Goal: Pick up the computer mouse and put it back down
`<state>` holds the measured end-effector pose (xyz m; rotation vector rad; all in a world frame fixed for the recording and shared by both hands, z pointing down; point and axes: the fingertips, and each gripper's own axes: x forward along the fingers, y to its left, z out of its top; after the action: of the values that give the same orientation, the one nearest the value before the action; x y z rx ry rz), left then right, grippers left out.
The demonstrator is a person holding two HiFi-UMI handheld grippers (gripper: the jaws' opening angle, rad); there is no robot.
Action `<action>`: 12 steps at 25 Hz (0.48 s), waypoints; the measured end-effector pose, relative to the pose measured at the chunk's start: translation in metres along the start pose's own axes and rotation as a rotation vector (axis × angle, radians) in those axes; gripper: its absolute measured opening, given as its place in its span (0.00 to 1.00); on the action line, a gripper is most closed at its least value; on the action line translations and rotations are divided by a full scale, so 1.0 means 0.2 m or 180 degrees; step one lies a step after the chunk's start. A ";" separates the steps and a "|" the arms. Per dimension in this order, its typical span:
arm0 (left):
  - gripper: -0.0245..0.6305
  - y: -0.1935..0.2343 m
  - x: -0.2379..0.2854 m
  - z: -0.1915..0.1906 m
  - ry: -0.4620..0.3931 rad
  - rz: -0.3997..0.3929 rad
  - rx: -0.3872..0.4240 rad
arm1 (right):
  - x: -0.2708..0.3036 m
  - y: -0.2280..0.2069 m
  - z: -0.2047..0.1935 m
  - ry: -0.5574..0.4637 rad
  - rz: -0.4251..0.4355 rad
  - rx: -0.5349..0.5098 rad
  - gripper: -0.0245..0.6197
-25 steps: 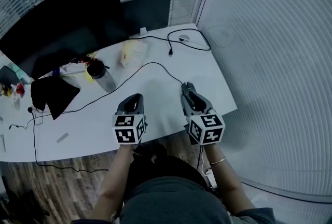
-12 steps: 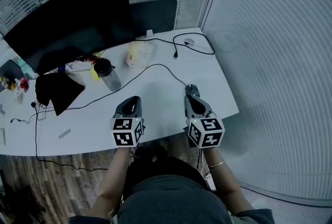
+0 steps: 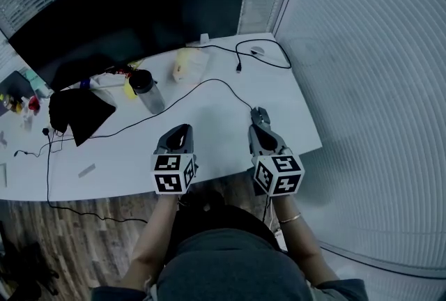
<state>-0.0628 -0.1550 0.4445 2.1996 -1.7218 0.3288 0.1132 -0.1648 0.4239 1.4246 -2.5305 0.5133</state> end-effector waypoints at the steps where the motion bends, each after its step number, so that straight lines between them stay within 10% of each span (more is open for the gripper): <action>1: 0.09 -0.01 -0.01 0.00 0.0001 -0.0003 -0.0006 | -0.01 0.00 0.00 0.0005 -0.0007 -0.0002 0.04; 12: 0.09 0.00 -0.04 0.00 -0.0022 0.0054 -0.0018 | -0.04 -0.02 -0.01 0.0016 -0.0095 -0.0027 0.04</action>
<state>-0.0654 -0.1472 0.4411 2.1858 -1.7440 0.3204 0.1216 -0.1599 0.4243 1.4540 -2.5004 0.4998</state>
